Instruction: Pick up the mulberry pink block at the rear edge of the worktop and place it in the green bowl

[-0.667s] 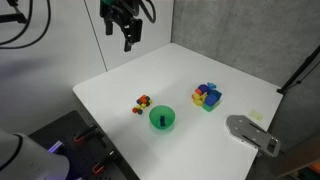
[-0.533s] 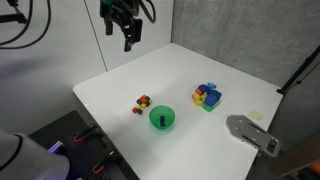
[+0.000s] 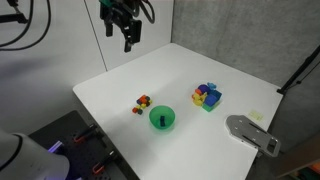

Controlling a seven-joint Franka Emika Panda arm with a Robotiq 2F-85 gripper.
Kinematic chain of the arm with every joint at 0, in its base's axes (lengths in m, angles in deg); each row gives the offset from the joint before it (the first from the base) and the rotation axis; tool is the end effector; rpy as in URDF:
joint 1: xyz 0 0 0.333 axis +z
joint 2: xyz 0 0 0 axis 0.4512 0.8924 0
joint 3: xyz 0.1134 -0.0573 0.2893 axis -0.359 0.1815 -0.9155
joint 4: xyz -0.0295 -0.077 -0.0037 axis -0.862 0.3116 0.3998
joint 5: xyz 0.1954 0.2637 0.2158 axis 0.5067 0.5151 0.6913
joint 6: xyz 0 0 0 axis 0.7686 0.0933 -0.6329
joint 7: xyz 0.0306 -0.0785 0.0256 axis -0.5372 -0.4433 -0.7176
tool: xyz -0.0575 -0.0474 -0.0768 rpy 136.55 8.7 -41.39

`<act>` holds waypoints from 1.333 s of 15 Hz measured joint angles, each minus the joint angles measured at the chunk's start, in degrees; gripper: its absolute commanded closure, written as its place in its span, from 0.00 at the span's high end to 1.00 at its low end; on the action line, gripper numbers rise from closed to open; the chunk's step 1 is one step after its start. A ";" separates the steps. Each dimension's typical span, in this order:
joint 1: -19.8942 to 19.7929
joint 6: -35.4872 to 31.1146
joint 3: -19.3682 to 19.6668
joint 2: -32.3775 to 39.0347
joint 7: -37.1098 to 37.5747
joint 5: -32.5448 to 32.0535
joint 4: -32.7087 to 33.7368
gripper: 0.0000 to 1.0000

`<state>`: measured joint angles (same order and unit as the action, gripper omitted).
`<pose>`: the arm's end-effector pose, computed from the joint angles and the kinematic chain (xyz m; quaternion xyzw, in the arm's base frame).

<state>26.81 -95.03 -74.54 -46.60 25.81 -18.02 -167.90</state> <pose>0.4097 -0.0555 0.5412 -0.9886 -0.0203 0.0759 0.1281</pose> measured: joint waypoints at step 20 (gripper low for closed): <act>2.04 -28.97 -7.10 7.21 -2.92 -0.72 -20.67 1.00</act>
<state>28.85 -123.99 -81.64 -39.40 22.89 -18.74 -188.57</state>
